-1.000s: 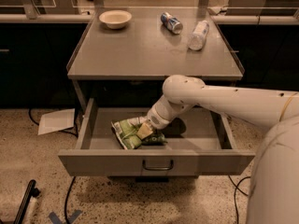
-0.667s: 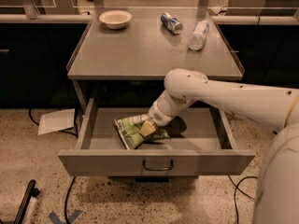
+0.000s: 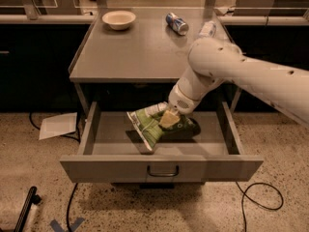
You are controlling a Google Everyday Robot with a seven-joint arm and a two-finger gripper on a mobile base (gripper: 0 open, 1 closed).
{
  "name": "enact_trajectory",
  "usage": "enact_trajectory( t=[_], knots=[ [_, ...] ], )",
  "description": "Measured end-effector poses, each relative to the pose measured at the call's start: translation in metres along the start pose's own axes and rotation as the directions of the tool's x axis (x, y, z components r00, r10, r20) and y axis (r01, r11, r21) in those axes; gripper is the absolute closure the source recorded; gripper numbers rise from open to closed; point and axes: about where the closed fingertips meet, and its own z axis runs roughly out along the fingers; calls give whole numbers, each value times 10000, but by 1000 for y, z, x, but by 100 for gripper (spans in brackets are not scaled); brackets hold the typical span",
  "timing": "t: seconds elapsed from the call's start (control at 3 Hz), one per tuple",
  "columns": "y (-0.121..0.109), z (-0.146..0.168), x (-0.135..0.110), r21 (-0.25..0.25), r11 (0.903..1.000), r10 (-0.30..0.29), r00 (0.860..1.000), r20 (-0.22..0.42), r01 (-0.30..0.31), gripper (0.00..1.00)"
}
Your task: Pick green jalapeno chip bag from top drawer and place on counter
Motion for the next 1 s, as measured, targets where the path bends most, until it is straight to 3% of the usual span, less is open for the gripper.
enact_trajectory(
  t=[0.33,0.67,1.0],
  knots=[
    [6,-55,-4,65,9932,-1162,9932,-11,1162,100],
    [17,-88,-12,205,9815,-1912,9807,418,1905,100],
    [17,-88,-12,201,9800,-1985,9792,431,1978,100]
  ],
)
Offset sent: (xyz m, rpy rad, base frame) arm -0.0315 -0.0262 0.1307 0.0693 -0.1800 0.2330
